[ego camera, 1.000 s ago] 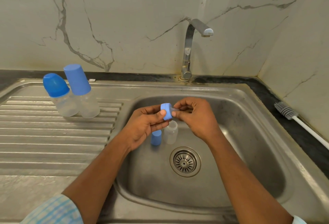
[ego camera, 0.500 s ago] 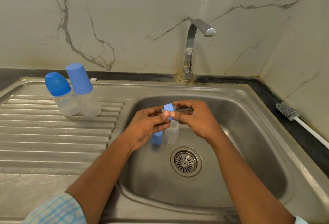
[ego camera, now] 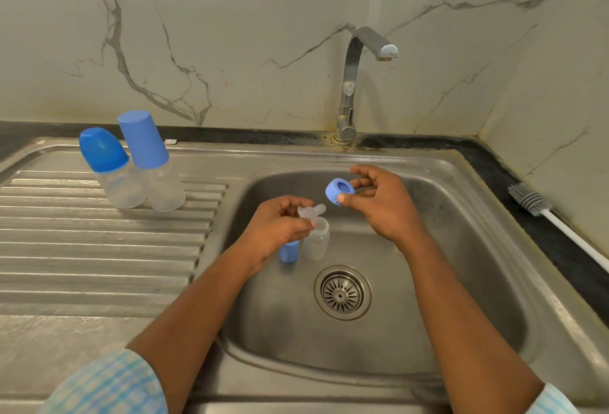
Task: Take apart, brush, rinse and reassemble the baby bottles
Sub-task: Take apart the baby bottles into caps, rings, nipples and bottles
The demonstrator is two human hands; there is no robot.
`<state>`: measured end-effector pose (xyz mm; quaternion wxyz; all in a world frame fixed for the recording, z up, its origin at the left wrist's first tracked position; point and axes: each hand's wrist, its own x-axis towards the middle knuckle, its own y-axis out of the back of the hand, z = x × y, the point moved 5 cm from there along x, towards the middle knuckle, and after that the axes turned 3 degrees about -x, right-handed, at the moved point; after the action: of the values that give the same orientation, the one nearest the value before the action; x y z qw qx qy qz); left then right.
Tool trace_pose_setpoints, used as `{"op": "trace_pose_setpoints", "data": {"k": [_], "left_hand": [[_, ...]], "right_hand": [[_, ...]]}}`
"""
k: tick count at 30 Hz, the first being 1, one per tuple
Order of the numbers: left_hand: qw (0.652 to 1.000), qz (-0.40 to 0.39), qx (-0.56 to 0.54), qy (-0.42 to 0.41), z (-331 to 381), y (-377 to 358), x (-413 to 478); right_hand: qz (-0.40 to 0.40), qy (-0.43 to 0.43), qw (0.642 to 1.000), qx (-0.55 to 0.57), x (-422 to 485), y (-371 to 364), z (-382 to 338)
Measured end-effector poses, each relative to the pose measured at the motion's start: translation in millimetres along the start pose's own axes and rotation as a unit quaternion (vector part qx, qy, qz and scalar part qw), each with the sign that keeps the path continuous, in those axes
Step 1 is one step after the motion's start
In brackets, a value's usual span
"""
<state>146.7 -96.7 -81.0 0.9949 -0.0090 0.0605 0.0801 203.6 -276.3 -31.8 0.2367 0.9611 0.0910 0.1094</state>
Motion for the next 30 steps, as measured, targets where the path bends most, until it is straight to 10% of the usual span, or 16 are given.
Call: {"op": "trace_pose_setpoints", "data": {"k": [5, 15, 30], "left_hand": [[0.954, 0.031, 0.287, -0.082, -4, -9, 1], [0.914, 0.041, 0.383, -0.13, 6, -54, 43], [0.635, -0.157, 0.752, -0.083, -28, -122, 108]], "right_hand": [[0.02, -0.016, 0.998, -0.065, 6, 3, 11], [0.032, -0.088, 0.977, -0.192, 18, 7, 71], [-0.138, -0.129, 0.918, -0.35, 32, -19, 148]]}}
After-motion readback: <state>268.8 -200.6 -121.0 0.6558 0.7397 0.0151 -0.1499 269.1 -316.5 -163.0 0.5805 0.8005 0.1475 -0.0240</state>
